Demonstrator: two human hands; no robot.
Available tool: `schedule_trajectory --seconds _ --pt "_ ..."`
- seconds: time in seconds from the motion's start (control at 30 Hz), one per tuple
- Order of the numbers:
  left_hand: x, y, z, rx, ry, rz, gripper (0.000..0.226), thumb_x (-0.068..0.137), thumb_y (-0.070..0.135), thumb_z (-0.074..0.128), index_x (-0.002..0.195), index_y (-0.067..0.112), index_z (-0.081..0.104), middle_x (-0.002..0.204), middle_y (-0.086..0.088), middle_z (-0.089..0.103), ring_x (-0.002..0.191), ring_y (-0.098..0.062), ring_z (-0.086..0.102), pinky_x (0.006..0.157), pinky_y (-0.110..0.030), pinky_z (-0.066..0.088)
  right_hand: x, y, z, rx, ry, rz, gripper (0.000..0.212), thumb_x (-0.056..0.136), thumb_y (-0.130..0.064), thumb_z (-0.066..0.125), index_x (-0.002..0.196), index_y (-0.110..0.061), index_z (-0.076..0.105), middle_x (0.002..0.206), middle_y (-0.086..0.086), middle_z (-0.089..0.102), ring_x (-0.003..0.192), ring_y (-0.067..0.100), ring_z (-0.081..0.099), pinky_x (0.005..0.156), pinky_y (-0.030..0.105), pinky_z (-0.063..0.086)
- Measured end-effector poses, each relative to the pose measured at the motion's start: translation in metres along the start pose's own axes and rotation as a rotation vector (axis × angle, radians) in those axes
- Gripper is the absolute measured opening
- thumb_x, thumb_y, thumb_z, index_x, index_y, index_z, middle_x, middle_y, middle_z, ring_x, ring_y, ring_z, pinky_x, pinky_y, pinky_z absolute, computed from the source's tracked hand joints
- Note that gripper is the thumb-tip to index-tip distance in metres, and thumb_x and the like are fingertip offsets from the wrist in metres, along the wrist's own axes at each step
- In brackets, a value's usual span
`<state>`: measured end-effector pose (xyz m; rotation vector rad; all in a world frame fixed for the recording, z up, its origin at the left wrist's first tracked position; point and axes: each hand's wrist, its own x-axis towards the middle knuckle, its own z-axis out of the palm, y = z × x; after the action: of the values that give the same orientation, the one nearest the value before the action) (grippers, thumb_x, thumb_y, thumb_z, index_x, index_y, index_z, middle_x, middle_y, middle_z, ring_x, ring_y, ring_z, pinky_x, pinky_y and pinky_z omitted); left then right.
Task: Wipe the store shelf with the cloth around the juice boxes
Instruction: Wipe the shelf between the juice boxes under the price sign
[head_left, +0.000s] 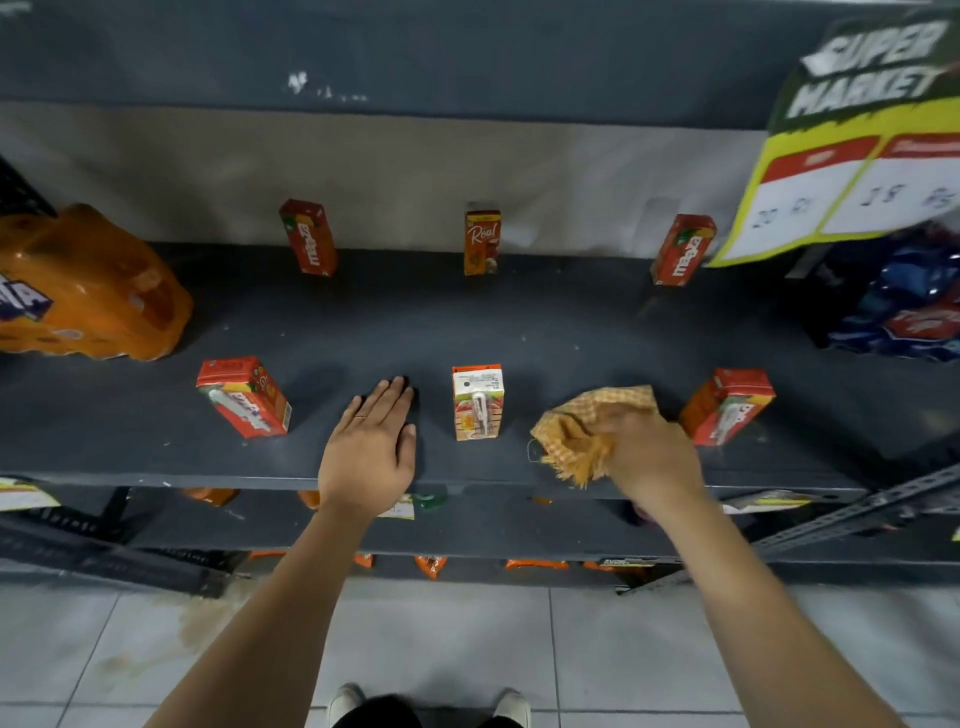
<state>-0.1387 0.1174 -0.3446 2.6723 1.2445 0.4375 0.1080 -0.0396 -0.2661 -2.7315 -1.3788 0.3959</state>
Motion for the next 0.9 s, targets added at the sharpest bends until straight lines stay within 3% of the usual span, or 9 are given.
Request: schedule_trajectory --seconds 0.1,0.23,0.33,0.43,0.53,0.73,0.9 --pt "-0.001 -0.001 0.001 0.007 -0.006 -0.002 0.058 0.094 0.036 0.023 0.143 0.013 0.043 0.152 -0.003 0.039 0.142 -0.017 0.031 0.118 -0.038 0.021 0.045 0.005 -0.035 0.059 -0.026 0.075 0.033 0.088 -0.022 0.050 0.115 -0.015 0.069 0.118 0.014 0.068 0.107 0.036 0.065 0.090 0.039 0.052" --pt "-0.001 -0.001 0.003 0.013 -0.001 -0.014 0.056 0.095 0.035 0.027 0.143 0.013 0.042 0.152 -0.002 0.039 0.142 -0.017 0.031 0.118 -0.037 0.019 0.084 -0.007 -0.048 0.022 0.030 0.107 0.037 0.092 -0.013 0.046 0.124 -0.002 0.061 0.129 0.020 0.061 0.117 0.037 0.059 0.095 0.039 0.048" --pt "0.000 0.000 0.003 0.017 -0.006 -0.016 0.055 0.095 0.034 0.028 0.144 0.013 0.042 0.152 -0.002 0.038 0.142 -0.018 0.031 0.118 -0.037 0.019 0.071 -0.007 -0.024 -0.020 0.004 0.039 0.037 0.095 -0.014 0.043 0.125 -0.005 0.062 0.131 0.017 0.061 0.119 0.033 0.058 0.100 0.039 0.048" --pt "0.000 -0.001 0.004 0.022 -0.004 -0.021 0.055 0.095 0.034 0.028 0.144 0.013 0.041 0.152 -0.003 0.038 0.142 -0.018 0.031 0.119 -0.037 0.018 0.042 -0.004 -0.004 -0.066 0.057 -0.038 0.040 0.091 -0.006 0.041 0.121 -0.015 0.067 0.128 0.012 0.063 0.116 0.033 0.060 0.095 0.041 0.052" --pt "-0.001 0.001 0.004 0.017 0.004 -0.026 0.053 0.097 0.032 0.030 0.144 0.013 0.041 0.152 -0.003 0.038 0.142 -0.018 0.031 0.119 -0.036 0.017 -0.001 -0.004 0.012 -0.096 0.068 -0.029 0.040 0.093 -0.004 0.038 0.124 -0.013 0.062 0.122 0.013 0.064 0.111 0.033 0.061 0.087 0.039 0.053" --pt "-0.001 0.000 0.005 0.030 0.014 -0.020 0.048 0.100 0.027 0.037 0.146 0.014 0.039 0.154 -0.001 0.036 0.143 -0.017 0.028 0.119 -0.034 0.014 -0.056 0.009 -0.003 -0.049 -0.106 -0.117 0.040 0.093 -0.014 0.043 0.122 -0.028 0.066 0.124 0.005 0.065 0.108 0.030 0.063 0.089 0.037 0.053" --pt "-0.002 0.000 0.006 0.036 0.020 -0.008 0.048 0.100 0.028 0.035 0.146 0.014 0.037 0.154 -0.001 0.034 0.143 -0.016 0.027 0.119 -0.033 0.013 0.005 0.008 -0.030 0.039 0.122 -0.083 0.050 0.089 -0.003 0.039 0.129 -0.024 0.061 0.133 0.012 0.060 0.113 0.037 0.061 0.093 0.040 0.051"
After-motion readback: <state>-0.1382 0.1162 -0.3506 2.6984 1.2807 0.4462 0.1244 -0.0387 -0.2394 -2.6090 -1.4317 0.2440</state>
